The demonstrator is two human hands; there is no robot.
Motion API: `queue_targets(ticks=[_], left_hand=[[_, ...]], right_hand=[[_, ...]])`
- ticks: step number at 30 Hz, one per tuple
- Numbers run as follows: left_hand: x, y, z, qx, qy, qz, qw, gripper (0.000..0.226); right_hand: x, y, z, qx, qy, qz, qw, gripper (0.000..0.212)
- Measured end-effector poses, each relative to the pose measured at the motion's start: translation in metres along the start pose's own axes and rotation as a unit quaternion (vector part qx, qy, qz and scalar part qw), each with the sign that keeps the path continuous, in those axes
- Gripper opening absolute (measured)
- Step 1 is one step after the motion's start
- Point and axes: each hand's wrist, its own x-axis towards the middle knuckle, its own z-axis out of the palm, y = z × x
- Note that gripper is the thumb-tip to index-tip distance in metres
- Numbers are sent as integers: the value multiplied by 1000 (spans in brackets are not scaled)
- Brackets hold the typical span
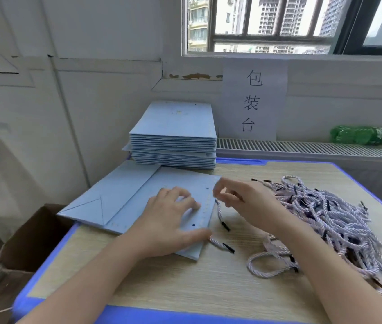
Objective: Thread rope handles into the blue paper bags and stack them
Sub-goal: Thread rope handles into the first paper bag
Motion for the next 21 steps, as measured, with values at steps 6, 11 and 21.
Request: queue_targets(ticks=[6,11,21], left_hand=[[-2,3,1,-13,11,-13,1000,84],[0,1,3,-54,6,-16,998,62],[-1,6,-1,-102,-5,-29,994,47]], right_hand=[[-1,-18,22,59,-35,-86,994,16],[-2,-22,27,52,-10,-109,993,14],[2,-19,29,-15,-6,-177,984,12]])
